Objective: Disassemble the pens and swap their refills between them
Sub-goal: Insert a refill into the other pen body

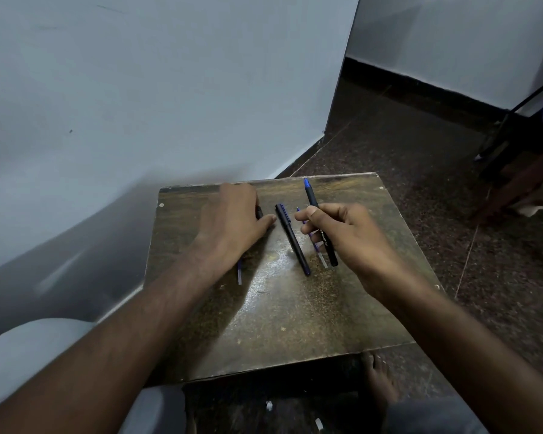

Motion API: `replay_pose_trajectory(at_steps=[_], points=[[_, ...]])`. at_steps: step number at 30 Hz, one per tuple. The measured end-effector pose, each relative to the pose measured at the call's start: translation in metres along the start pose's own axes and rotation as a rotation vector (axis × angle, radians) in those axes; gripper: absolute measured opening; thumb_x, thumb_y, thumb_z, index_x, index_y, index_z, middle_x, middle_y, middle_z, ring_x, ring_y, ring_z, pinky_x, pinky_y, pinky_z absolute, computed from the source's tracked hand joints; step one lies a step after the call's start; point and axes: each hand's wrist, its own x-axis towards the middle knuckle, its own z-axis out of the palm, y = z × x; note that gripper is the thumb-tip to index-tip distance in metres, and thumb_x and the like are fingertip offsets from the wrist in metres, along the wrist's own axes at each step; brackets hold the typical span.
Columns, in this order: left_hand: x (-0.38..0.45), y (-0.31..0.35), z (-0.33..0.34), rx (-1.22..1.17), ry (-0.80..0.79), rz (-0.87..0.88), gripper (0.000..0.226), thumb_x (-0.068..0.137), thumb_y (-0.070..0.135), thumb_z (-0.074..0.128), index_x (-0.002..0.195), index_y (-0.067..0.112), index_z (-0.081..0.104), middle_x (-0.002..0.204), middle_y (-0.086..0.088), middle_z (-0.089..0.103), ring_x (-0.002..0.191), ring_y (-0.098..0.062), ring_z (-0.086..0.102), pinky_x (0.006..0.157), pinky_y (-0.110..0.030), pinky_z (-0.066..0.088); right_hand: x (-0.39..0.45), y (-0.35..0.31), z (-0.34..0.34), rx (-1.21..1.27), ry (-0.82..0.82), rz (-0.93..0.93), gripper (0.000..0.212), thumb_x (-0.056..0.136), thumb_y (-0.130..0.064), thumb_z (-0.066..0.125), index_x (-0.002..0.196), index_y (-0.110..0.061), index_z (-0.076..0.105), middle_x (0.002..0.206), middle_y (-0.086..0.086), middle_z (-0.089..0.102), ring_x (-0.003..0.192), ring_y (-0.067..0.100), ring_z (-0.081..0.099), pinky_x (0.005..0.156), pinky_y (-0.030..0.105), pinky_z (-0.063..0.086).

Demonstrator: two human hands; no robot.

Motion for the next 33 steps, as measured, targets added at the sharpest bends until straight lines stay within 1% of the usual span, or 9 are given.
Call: replay_pose_trajectory(at_steps=[4, 7, 8, 9, 10, 13, 15, 22, 33], points=[[0.005, -0.003, 0.002, -0.043, -0.034, -0.010, 0.021, 0.092, 0.037, 0.080, 0.098, 0.017, 0.082, 0.087, -0.003, 0.079, 0.088, -0.025, 0.078, 0.077, -0.036, 0.065, 0.000, -0.002, -0.001, 0.015, 0.022, 0.035, 0.029, 0.111, -0.033, 0.059, 0.106, -0.020, 0.085, 0.084, -0.012, 0.076, 0.078, 0.001, 0.066, 0.071, 0.021, 0.053], [0.008, -0.008, -0.007, -0.330, -0.069, -0.052, 0.016, 0.094, 0.031, 0.082, 0.106, 0.021, 0.082, 0.076, 0.012, 0.078, 0.074, 0.001, 0.072, 0.069, -0.001, 0.051, 0.001, -0.001, -0.003, -0.025, 0.052, 0.022, 0.029, 0.109, -0.038, 0.061, 0.107, -0.023, 0.086, 0.094, -0.004, 0.078, 0.090, 0.007, 0.072, 0.069, 0.019, 0.045], [0.008, -0.010, -0.012, -0.440, -0.063, -0.068, 0.014, 0.094, 0.032, 0.082, 0.107, 0.027, 0.081, 0.071, 0.014, 0.077, 0.069, 0.008, 0.069, 0.063, 0.006, 0.043, 0.001, -0.001, -0.004, -0.034, 0.049, 0.011, 0.029, 0.109, -0.038, 0.063, 0.109, -0.020, 0.086, 0.100, 0.002, 0.082, 0.095, 0.012, 0.075, 0.078, 0.024, 0.059], [0.008, -0.012, -0.016, -0.550, -0.047, -0.088, 0.012, 0.095, 0.035, 0.082, 0.107, 0.032, 0.080, 0.068, 0.013, 0.079, 0.064, 0.009, 0.070, 0.060, 0.007, 0.041, 0.000, 0.000, -0.003, -0.033, 0.040, 0.000, 0.028, 0.108, -0.037, 0.065, 0.112, -0.018, 0.085, 0.107, 0.005, 0.084, 0.099, 0.012, 0.077, 0.103, 0.023, 0.038], [0.008, -0.013, -0.019, -0.662, -0.023, -0.107, 0.011, 0.096, 0.037, 0.081, 0.106, 0.035, 0.079, 0.070, 0.013, 0.081, 0.063, 0.005, 0.074, 0.062, 0.003, 0.046, -0.001, 0.000, -0.003, -0.035, 0.022, -0.016, 0.025, 0.107, -0.035, 0.067, 0.115, -0.019, 0.085, 0.109, -0.002, 0.085, 0.099, 0.004, 0.077, 0.095, 0.027, 0.060], [0.007, -0.008, -0.022, -0.966, 0.030, -0.169, 0.010, 0.099, 0.031, 0.080, 0.110, 0.034, 0.080, 0.079, 0.016, 0.084, 0.073, -0.001, 0.082, 0.077, -0.018, 0.066, -0.003, 0.002, 0.001, -0.127, -0.018, -0.085, 0.019, 0.104, -0.028, 0.073, 0.118, -0.026, 0.085, 0.078, -0.025, 0.078, 0.073, -0.009, 0.071, 0.069, 0.011, 0.048], [0.007, -0.004, -0.022, -1.087, 0.035, -0.202, 0.013, 0.100, 0.026, 0.080, 0.113, 0.028, 0.080, 0.082, 0.012, 0.085, 0.080, -0.004, 0.083, 0.084, -0.024, 0.068, -0.003, 0.004, 0.005, -0.207, -0.020, -0.108, 0.017, 0.102, -0.028, 0.075, 0.117, -0.029, 0.084, 0.070, -0.019, 0.075, 0.067, -0.004, 0.070, 0.060, 0.014, 0.048], [0.003, -0.003, -0.020, -1.065, 0.038, -0.160, 0.019, 0.100, 0.033, 0.080, 0.118, 0.030, 0.076, 0.083, 0.010, 0.086, 0.079, -0.008, 0.084, 0.094, -0.037, 0.068, -0.007, 0.002, 0.015, -0.162, -0.064, -0.069, 0.016, 0.101, -0.025, 0.077, 0.116, -0.023, 0.081, 0.074, -0.001, 0.078, 0.076, 0.029, 0.081, 0.072, 0.043, 0.070], [-0.005, 0.002, -0.016, -0.883, -0.060, 0.002, 0.022, 0.094, 0.034, 0.087, 0.107, 0.027, 0.071, 0.085, 0.010, 0.086, 0.078, -0.007, 0.084, 0.083, -0.038, 0.071, -0.003, 0.002, 0.013, -0.098, 0.000, -0.048, 0.009, 0.096, -0.029, 0.083, 0.101, -0.022, 0.082, 0.080, 0.000, 0.085, 0.076, 0.016, 0.083, 0.067, 0.029, 0.058]])
